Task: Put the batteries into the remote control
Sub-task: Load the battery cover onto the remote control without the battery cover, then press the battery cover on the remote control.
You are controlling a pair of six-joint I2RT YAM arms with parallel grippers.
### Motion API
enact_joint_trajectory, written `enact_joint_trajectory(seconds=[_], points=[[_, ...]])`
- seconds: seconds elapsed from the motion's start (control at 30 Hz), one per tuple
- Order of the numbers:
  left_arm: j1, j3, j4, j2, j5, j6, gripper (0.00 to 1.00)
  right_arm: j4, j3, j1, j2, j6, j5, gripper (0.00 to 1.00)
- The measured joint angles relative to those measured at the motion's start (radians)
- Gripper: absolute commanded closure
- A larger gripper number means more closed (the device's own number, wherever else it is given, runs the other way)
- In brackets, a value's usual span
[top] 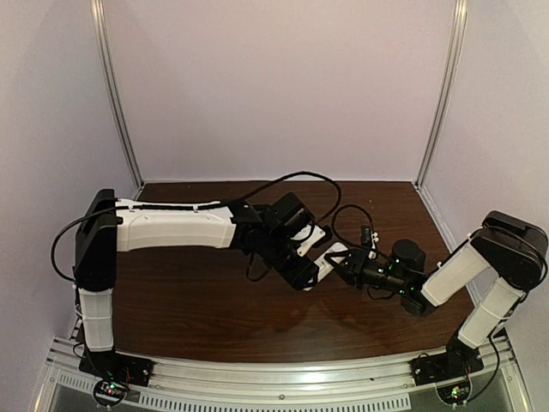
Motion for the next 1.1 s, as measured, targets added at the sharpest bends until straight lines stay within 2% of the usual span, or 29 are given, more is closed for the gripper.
enact_joint_trajectory(seconds=[0.1,0.23,0.4,0.5,0.73,0.9,1.1], points=[[0.0,-0.038,0.028,-0.043,0.006,0.017,0.25,0.009,-0.002,0.0,0.0,0.008,-0.008,1.0],[0.0,-0.075,0.079,-0.118,0.013,0.039,0.23,0.009,-0.003,0.0,0.001,0.015,-0.015,1.0],[0.0,-0.142,0.159,-0.224,0.013,0.082,0.24,0.007,-0.003,-0.005,0.0,0.019,-0.032,1.0],[0.002,-0.231,0.217,-0.309,0.013,0.139,0.25,-0.006,-0.003,-0.011,-0.013,0.022,-0.053,1.0],[0.006,-0.512,0.362,-0.551,0.057,0.402,0.32,-0.1,0.0,-0.016,-0.104,0.019,-0.129,1.0],[0.001,-0.558,0.393,-0.583,0.108,0.593,0.38,-0.157,0.011,-0.016,-0.134,0.017,-0.19,1.0],[-0.025,-0.582,0.394,-0.584,0.139,0.74,0.44,-0.18,0.018,-0.016,-0.138,0.022,-0.253,1.0]])
